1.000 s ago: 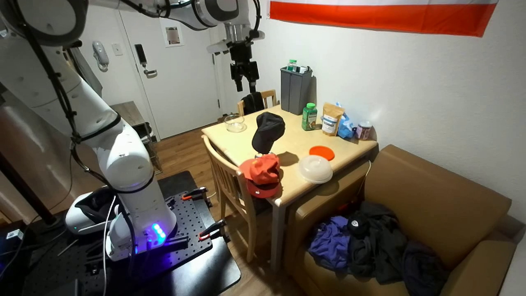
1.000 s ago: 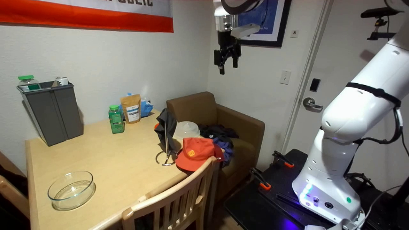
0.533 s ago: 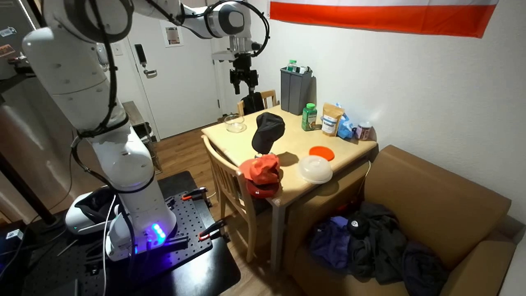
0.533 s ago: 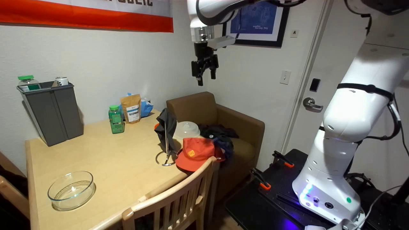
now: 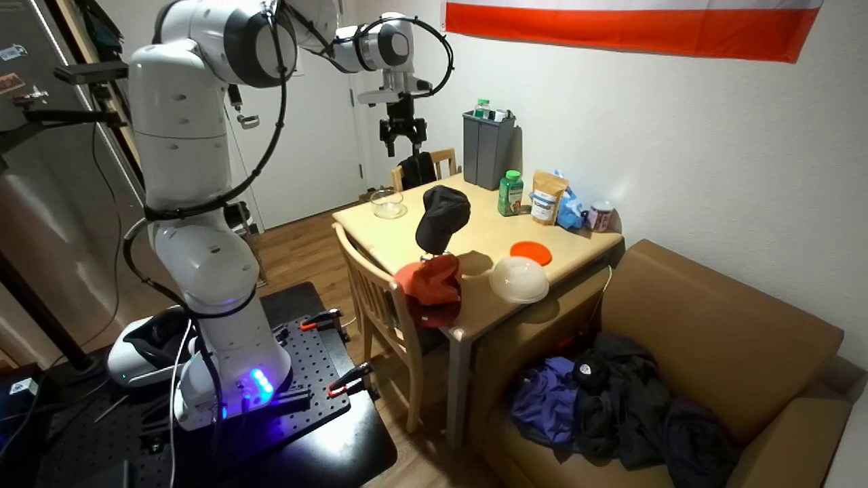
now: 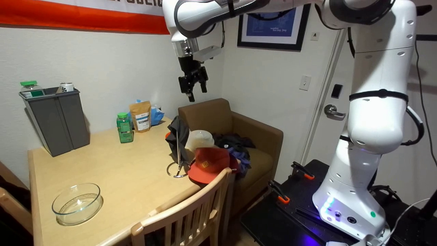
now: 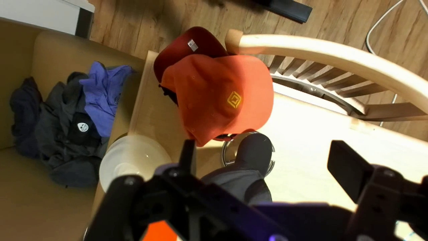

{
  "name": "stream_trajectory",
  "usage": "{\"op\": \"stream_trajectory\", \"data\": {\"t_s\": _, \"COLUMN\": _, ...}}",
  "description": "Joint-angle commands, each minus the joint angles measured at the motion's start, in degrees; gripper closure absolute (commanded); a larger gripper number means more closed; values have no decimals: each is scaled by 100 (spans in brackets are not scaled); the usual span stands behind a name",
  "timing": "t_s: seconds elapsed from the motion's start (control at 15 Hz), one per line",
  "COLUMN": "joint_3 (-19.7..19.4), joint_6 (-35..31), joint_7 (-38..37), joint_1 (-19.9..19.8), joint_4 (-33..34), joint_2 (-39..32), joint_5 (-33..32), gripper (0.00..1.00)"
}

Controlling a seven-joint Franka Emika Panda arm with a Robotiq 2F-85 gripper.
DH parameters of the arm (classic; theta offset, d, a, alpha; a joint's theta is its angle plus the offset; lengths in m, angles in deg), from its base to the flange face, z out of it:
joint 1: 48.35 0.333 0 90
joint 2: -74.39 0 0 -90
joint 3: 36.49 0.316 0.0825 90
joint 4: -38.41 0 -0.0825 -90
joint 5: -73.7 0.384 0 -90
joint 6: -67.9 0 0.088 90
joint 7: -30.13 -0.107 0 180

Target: Take the cap off the stand and put it on the pile of caps on the table

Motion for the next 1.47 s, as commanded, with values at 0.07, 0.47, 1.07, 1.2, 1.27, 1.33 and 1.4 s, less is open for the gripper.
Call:
{"op": "stream_trajectory", "data": {"t_s": 0.07, "joint_3": -153, "joint_6": -186, "joint_7": -125, "joint_1": -2, "joint_4": -59, "joint_2": 37, "joint_5": 270, "gripper": 0}}
{"op": "stream_trajectory", "data": {"t_s": 0.47, "joint_3": -429, "joint_6": -779, "joint_7": -1327, "joint_1": 55, "joint_4": 269, "joint_2": -744, "joint_5": 1189, "gripper": 0}}
{"op": "stream_trajectory", "data": {"t_s": 1.07, "joint_3": -803, "joint_6": -1079, "joint_7": -2578, "joint_1": 347, "joint_4": 1169, "joint_2": -1921, "joint_5": 1294, "gripper": 0}}
{"op": "stream_trajectory", "data": {"t_s": 1.2, "joint_3": -878, "joint_6": -1090, "joint_7": -2798, "joint_1": 431, "joint_4": 1371, "joint_2": -2095, "joint_5": 1221, "gripper": 0}}
{"op": "stream_trajectory", "data": {"t_s": 1.27, "joint_3": -919, "joint_6": -1115, "joint_7": -2906, "joint_1": 477, "joint_4": 1450, "joint_2": -2163, "joint_5": 1171, "gripper": 0}}
{"op": "stream_trajectory", "data": {"t_s": 1.33, "joint_3": -957, "joint_6": -1154, "joint_7": -3003, "joint_1": 517, "joint_4": 1527, "joint_2": -2231, "joint_5": 1132, "gripper": 0}}
{"op": "stream_trajectory", "data": {"t_s": 1.4, "joint_3": -1008, "joint_6": -1181, "joint_7": -3148, "joint_1": 569, "joint_4": 1599, "joint_2": -2295, "joint_5": 1077, "gripper": 0}}
